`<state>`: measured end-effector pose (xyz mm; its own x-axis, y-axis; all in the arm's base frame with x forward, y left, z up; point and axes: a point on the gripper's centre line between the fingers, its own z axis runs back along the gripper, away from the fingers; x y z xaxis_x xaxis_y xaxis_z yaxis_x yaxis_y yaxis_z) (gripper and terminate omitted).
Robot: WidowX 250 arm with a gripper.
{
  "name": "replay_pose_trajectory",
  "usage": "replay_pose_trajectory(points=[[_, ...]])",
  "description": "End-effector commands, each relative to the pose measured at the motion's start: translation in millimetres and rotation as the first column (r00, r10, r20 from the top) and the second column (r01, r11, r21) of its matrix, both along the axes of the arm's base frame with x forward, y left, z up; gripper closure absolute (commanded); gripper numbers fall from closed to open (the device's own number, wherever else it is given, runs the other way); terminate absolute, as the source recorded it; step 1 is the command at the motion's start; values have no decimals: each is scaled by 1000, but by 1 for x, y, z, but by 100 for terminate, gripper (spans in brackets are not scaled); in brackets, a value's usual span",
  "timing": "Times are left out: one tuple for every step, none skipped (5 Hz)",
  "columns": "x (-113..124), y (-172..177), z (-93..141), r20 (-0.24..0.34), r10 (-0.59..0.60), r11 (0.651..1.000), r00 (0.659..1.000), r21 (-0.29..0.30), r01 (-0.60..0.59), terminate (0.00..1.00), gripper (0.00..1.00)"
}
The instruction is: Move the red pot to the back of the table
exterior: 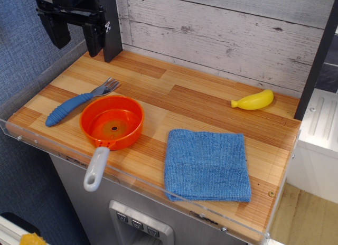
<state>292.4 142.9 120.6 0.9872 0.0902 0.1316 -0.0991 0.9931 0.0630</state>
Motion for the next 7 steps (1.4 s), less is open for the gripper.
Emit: replay_pose_trajectory(points=[[0,0,0,0,0,1000,1000,0,0,0,0],[-12,-26,-8,-22,-89,995,996,32,90,0,0],[-23,-46,-17,-16,-136,988,991,65,137,0,0],[-29,-65,-31,-39,-166,981,985,92,168,0,0],[-34,-68,-47,-45,-216,969,975,114,220,0,0],[-38,-70,-59,-38,-248,962,968,106,251,0,0],[-44,-79,-70,-24,-298,948,954,112,299,0,0]])
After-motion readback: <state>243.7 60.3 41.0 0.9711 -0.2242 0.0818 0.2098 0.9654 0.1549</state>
